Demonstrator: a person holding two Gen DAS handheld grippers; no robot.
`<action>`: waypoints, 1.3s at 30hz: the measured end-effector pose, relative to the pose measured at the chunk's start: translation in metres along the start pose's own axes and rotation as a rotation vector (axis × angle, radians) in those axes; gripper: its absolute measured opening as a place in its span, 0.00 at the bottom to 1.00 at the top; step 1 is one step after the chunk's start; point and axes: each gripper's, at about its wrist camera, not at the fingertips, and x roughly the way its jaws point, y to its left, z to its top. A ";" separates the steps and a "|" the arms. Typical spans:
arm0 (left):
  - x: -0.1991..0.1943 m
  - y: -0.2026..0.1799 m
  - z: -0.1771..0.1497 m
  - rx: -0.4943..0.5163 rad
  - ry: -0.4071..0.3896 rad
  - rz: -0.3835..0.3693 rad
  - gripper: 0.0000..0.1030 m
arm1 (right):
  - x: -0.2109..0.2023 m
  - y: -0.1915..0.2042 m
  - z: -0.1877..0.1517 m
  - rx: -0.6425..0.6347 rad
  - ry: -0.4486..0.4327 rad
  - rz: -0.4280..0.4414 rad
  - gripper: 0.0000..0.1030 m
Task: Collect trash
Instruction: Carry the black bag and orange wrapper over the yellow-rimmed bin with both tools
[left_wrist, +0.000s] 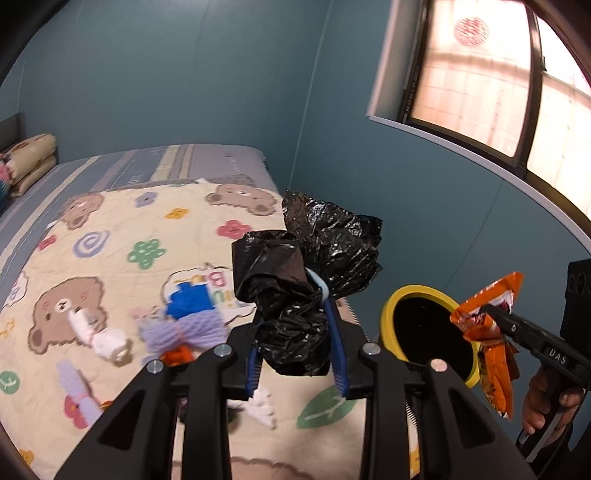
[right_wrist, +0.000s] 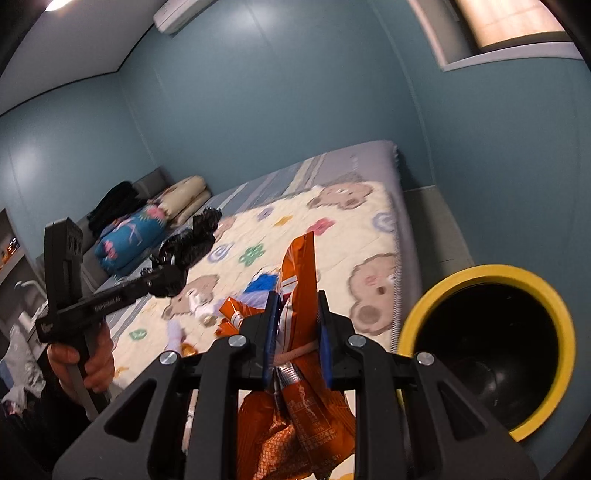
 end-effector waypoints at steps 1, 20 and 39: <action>0.005 -0.006 0.001 0.004 0.005 -0.011 0.28 | -0.004 -0.005 0.002 0.005 -0.013 -0.011 0.19; 0.089 -0.108 -0.002 0.105 0.082 -0.153 0.28 | -0.030 -0.094 0.028 0.114 -0.125 -0.227 0.19; 0.167 -0.174 -0.030 0.148 0.206 -0.240 0.29 | -0.008 -0.176 0.008 0.247 -0.093 -0.312 0.19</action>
